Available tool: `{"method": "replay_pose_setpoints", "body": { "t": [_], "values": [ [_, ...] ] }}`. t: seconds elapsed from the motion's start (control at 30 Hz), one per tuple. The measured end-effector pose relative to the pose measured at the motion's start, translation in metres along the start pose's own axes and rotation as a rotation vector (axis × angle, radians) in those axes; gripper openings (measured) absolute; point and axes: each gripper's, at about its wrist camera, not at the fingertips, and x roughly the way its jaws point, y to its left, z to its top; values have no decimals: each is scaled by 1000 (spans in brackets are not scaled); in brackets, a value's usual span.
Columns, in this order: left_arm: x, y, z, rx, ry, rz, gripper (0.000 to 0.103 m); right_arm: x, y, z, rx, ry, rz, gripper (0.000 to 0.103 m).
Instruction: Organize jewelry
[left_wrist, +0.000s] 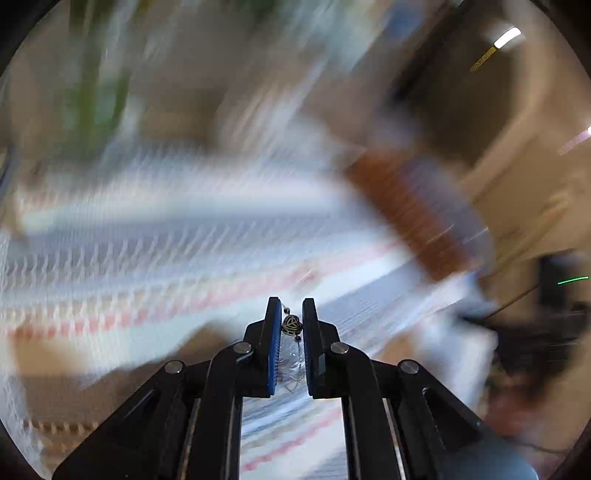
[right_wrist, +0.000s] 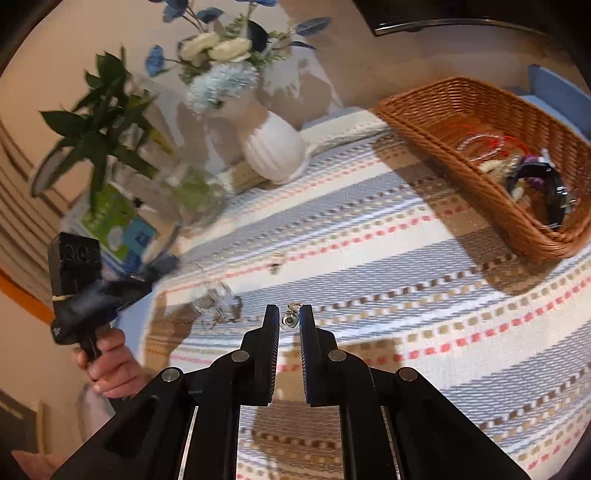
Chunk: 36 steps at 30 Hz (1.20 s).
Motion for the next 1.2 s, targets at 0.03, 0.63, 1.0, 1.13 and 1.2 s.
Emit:
{"method": "replay_pose_setpoints", "body": {
  "t": [0.03,0.63,1.0,1.13,1.2],
  "values": [
    [10,9,0,-60,66,-52,0,1,-2,0,-1,7,-15,10],
    [-98,35,2,-80,-196,-372,0,117,46,29,-133,129,-144,49],
    [-85,18,-5,-55,-210,-353,0,150,83,17,-302,105,-298,46],
    [-80,13,-5,-36,-195,-344,0,153,91,11,-368,65,-365,33],
    [-77,11,-5,-30,-188,-337,0,152,95,9,-381,67,-349,12]
  ]
}}
